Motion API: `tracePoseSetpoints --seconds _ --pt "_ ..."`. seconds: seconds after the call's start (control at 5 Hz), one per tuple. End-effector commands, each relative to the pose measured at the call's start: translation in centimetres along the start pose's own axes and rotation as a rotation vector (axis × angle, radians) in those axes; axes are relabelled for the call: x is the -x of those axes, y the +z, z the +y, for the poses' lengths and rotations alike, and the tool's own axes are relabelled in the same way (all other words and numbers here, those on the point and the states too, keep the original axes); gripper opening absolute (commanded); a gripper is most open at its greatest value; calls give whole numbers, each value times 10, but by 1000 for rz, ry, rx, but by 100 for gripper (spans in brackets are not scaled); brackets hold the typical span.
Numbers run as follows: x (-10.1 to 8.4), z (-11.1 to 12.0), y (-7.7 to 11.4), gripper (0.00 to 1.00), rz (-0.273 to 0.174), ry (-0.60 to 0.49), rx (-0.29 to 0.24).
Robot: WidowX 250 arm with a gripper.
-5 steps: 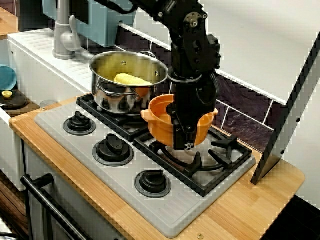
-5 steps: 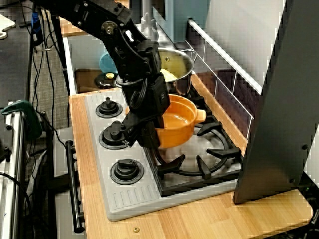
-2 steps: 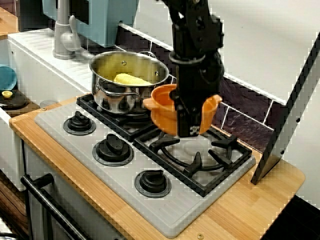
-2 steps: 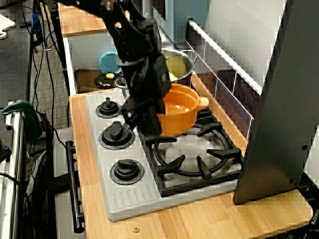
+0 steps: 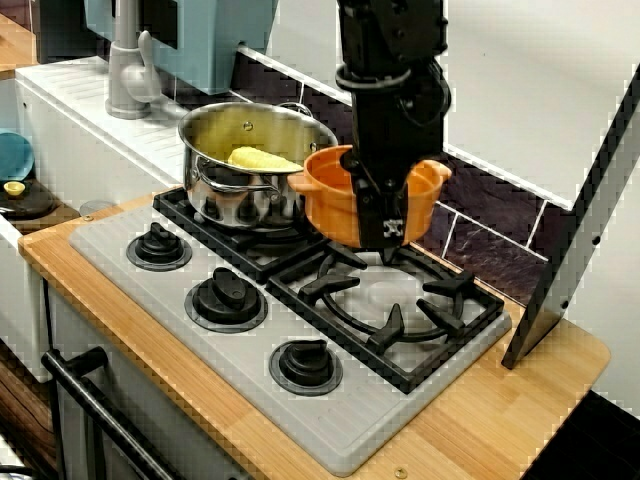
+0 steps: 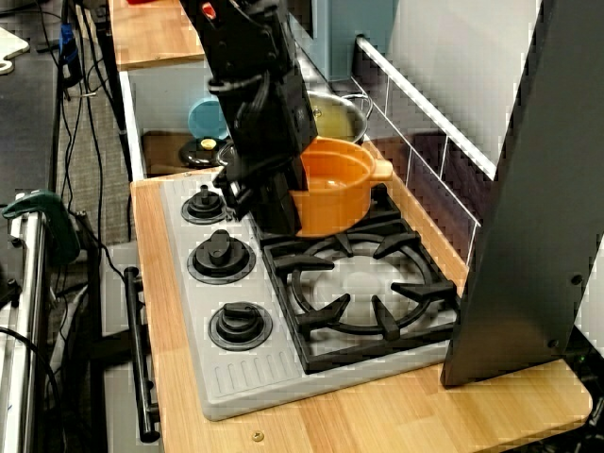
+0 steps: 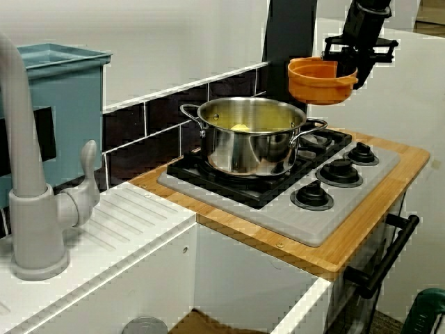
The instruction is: Lift pot from stove
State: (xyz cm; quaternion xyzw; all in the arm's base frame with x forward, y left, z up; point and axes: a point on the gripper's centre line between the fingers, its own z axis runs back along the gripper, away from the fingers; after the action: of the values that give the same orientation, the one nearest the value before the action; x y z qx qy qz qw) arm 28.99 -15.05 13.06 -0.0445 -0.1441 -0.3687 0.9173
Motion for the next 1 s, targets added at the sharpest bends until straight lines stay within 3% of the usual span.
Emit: tracePoseSetpoints --seconds 0.0,0.8 --pt "-12 4 43 0 -110 -14 -15" --pt "-14 -5 64 0 -139 -17 21"
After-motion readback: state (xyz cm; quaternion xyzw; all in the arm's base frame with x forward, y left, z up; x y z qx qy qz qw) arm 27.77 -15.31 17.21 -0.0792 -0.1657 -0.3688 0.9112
